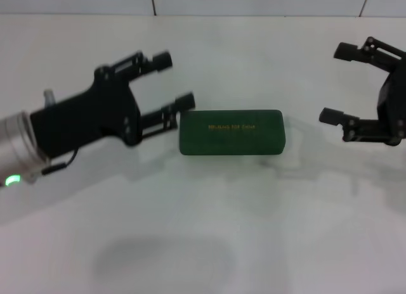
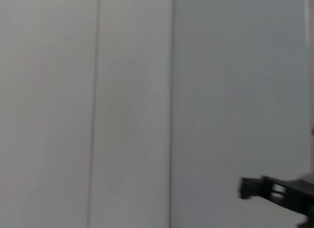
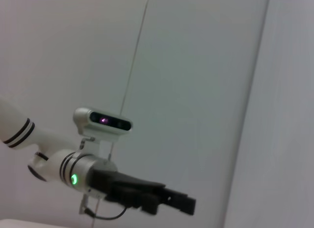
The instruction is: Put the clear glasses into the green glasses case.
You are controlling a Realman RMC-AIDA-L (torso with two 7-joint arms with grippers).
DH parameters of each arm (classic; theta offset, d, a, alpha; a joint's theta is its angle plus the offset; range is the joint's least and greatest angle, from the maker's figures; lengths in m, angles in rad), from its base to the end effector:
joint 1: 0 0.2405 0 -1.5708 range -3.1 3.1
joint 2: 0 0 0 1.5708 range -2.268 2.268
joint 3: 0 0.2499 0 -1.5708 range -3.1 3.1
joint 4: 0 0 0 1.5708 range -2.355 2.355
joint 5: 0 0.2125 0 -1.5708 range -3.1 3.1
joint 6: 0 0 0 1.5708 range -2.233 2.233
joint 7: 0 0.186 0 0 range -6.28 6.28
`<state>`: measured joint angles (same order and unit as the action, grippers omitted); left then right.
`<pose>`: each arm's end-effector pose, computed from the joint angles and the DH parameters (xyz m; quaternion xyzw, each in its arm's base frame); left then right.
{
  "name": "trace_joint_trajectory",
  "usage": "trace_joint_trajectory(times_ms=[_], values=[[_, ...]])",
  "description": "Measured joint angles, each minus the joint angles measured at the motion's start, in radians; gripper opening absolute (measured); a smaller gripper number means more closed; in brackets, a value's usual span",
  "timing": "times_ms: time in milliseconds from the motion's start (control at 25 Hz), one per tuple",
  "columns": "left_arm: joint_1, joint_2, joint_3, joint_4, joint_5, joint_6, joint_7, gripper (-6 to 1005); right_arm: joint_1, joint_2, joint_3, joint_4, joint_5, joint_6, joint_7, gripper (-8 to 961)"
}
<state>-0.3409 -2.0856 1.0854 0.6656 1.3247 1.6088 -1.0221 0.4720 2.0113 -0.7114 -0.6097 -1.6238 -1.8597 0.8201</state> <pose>-0.1996 0.3125 -0.0211 -0.8890 -0.0654 -0.4131 0.1865 0.2048 0.3172 0.0280 -0.8954 -0.0866 0.3882 0.2002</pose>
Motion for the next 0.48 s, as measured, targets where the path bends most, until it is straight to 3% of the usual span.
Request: trace_joint_trajectory(times_ms=[200,480], values=[[0.018,0.002,0.002,-0.073,0.014,0.041,0.072,757,0.023,0.0,-0.09,0.016,-0.004,0.003,-0.001,886],[0.022,0.002,0.001,-0.089,0.078,0.052,0.11,757,0.034,-0.001,-0.178,0.015,-0.006,0.006,-0.015,886]])
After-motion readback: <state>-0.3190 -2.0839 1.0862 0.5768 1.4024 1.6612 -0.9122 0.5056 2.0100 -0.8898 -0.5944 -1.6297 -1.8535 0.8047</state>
